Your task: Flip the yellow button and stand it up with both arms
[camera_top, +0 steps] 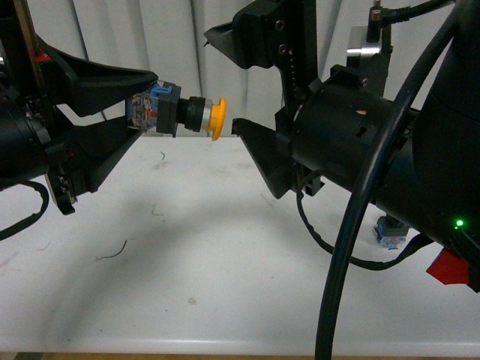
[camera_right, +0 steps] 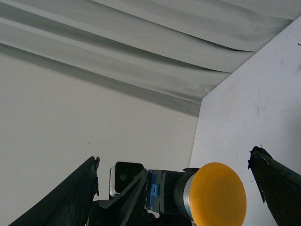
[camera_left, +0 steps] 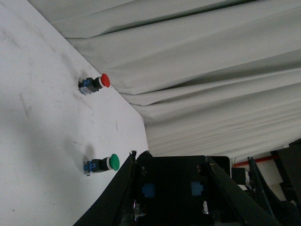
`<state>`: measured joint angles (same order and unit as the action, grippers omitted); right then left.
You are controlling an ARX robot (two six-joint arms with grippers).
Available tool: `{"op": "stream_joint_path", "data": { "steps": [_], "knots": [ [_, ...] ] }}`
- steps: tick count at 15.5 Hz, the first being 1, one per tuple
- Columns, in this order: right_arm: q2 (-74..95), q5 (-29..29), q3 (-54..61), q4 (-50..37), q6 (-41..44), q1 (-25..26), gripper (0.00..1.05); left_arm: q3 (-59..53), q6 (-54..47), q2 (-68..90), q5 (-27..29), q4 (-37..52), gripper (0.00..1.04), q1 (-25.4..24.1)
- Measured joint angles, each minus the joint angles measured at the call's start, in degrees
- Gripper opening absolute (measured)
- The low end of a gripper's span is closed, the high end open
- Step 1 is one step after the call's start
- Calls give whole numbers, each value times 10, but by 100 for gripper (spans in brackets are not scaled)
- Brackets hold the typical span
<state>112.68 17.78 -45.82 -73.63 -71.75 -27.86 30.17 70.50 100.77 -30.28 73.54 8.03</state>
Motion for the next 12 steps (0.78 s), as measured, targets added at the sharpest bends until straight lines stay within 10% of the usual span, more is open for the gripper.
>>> {"op": "stream_joint_path", "data": {
  "steps": [6, 12],
  "knots": [
    [28, 18, -15, 0, -7, -25, 98, -4, 1, 1, -2, 0, 36, -4],
    [34, 10, -18, 6, -10, -24, 43, -5, 14, 2, -7, 7, 36, -9]
  ]
}}
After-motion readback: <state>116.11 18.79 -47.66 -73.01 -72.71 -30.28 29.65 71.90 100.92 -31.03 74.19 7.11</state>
